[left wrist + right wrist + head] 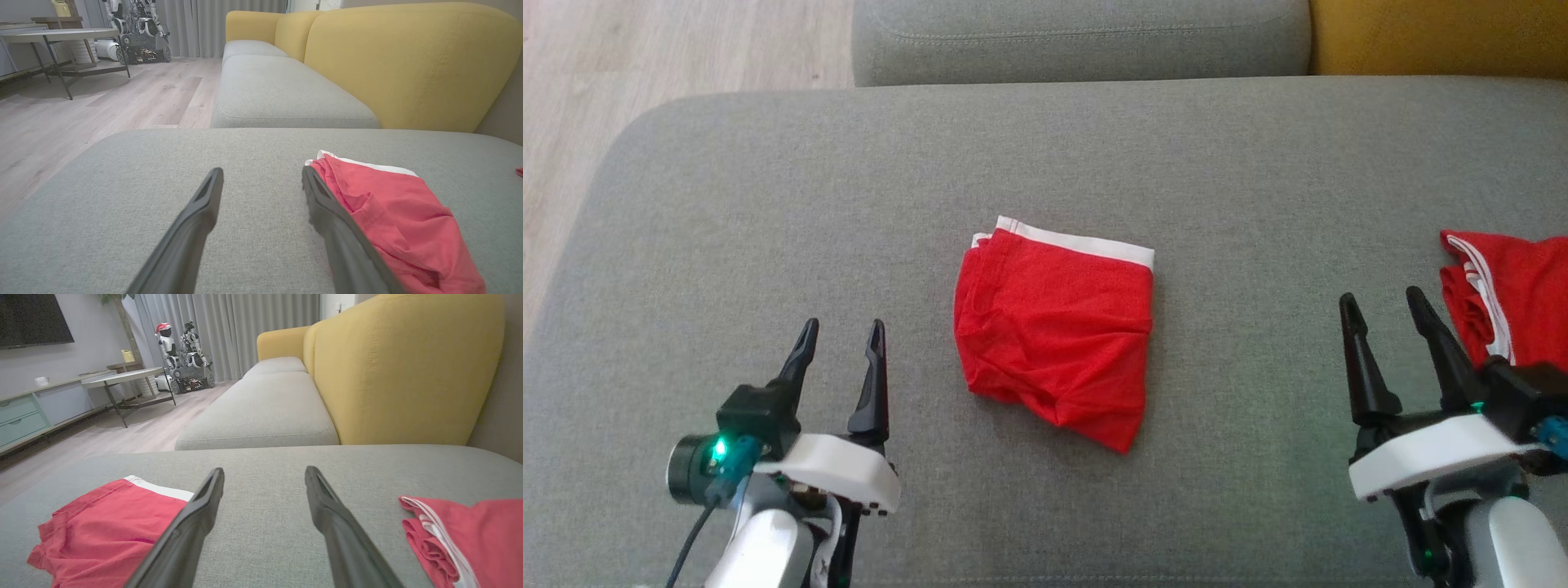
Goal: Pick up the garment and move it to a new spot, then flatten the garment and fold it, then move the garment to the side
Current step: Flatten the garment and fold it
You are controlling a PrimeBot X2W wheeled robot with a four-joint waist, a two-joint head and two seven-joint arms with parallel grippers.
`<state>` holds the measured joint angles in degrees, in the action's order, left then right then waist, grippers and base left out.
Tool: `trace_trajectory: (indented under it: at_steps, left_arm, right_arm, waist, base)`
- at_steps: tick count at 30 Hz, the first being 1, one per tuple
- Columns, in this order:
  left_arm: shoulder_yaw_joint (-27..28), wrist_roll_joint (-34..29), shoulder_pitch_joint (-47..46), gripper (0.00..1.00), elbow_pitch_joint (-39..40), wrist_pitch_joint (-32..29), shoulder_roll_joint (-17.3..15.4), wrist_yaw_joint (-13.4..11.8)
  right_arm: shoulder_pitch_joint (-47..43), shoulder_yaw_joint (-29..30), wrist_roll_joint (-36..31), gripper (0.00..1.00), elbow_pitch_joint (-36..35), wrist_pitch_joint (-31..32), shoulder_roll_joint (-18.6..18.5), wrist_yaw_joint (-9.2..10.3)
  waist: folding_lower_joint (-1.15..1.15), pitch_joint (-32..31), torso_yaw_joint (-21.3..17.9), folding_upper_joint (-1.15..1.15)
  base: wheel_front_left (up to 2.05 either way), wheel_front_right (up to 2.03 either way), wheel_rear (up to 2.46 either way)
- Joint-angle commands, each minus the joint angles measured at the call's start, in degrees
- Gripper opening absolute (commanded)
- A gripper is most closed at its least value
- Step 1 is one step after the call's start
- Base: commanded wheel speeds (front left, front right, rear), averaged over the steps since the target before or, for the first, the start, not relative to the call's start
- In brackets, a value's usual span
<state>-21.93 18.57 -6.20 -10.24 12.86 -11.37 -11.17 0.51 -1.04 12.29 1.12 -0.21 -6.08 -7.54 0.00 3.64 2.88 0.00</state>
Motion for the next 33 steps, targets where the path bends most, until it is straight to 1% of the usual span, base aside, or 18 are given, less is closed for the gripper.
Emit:
trace_trajectory:
  at_steps: [1,5,11,31,32,33]
  left_arm:
    - [1.63,-0.20,-1.76,1.00,2.19,-0.07,-1.42,-0.35]
    - [1.43,-0.15,-1.73,1.00,2.30,-0.32,-1.66,-0.53]
    - [1.20,-0.05,-1.90,1.00,2.25,-0.53,-1.71,-0.70]
    - [0.50,0.27,-3.13,1.00,2.05,-0.23,-1.86,-1.02]
    - [0.46,0.30,-3.23,1.00,2.00,-0.20,-1.87,-0.99]
    - [0.40,0.31,-3.37,1.00,1.97,-0.17,-1.85,-0.96]
  right_arm:
    - [0.91,-0.54,-0.54,1.00,-3.30,0.67,-0.07,0.05]
    - [-0.58,0.58,-0.89,1.00,-5.99,2.31,0.67,0.05]
    - [-1.15,1.01,-1.06,1.00,-7.07,2.90,1.21,0.05]
    - [-0.12,1.34,-1.80,1.00,-7.19,3.59,1.24,0.05]
    - [-0.07,1.39,-1.62,0.79,-7.07,3.72,1.26,0.05]
    - [-0.01,1.48,-1.41,0.09,-6.92,3.85,1.29,0.05]
  waist:
    - [0.00,-0.04,-0.08,0.00]
    - [0.00,0.01,-0.15,0.00]
    - [0.00,0.11,-0.07,0.00]
    - [0.00,1.35,0.61,0.00]
    - [0.00,1.45,0.70,0.00]
    - [0.00,1.58,0.82,0.00]
  base:
    - [0.00,0.00,0.00]
    - [0.00,0.00,0.00]
    - [0.00,0.00,0.00]
    - [0.00,0.00,0.00]
    - [0.00,0.00,0.00]
    - [0.00,0.00,0.00]
